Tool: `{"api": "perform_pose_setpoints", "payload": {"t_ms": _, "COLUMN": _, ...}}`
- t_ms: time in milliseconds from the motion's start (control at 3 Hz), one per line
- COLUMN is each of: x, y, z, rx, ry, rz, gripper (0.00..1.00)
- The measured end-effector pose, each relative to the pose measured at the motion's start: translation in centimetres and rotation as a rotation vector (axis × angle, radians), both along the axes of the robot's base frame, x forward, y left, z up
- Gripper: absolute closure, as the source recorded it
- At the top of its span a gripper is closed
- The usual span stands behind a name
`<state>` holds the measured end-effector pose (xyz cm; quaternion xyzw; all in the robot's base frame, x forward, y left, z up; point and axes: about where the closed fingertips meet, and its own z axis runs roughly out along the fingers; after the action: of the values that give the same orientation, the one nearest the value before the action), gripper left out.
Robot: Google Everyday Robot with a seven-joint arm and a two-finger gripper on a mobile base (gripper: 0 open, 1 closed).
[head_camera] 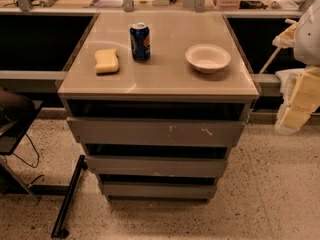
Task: Open bottom drawer
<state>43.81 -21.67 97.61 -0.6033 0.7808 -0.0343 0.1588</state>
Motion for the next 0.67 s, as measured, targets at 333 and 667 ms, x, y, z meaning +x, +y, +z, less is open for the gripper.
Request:
{"api": "perform_pose_setpoints", "payload": {"t_ms": 333, "x": 0.0, "y": 0.0, "z": 0.0, "rx": 0.0, "ry": 0.0, "rz": 0.0, "gripper": 0.0}}
{"api": "perform_pose_setpoints", "payload": {"t_ms": 667, "x": -0.16, "y": -0.1, "z": -0.64, "rx": 0.02, "ry": -0.011, "rz": 0.0, "gripper": 0.0}}
